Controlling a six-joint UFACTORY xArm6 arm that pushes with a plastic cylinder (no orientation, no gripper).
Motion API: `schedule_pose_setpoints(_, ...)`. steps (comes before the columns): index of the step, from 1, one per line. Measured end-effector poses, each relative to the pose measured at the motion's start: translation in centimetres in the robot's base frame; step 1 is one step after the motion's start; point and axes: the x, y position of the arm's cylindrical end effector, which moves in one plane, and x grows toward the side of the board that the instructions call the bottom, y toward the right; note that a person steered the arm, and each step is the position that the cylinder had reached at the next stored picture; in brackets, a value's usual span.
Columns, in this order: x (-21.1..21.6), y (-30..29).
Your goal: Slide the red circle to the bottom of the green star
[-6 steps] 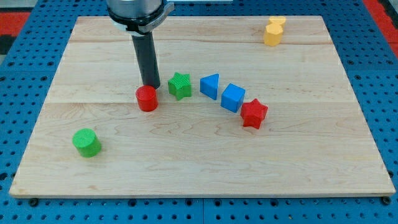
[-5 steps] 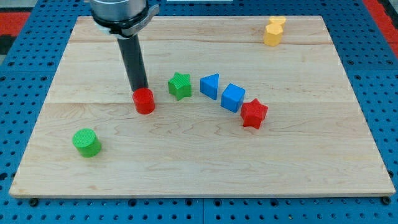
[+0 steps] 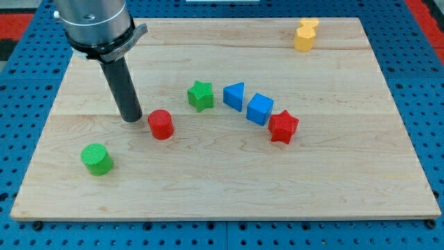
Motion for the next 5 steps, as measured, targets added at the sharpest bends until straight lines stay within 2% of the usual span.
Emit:
schedule_pose_setpoints(3, 2.6, 2.4)
schedule_pose_setpoints(5, 1.8, 7.0)
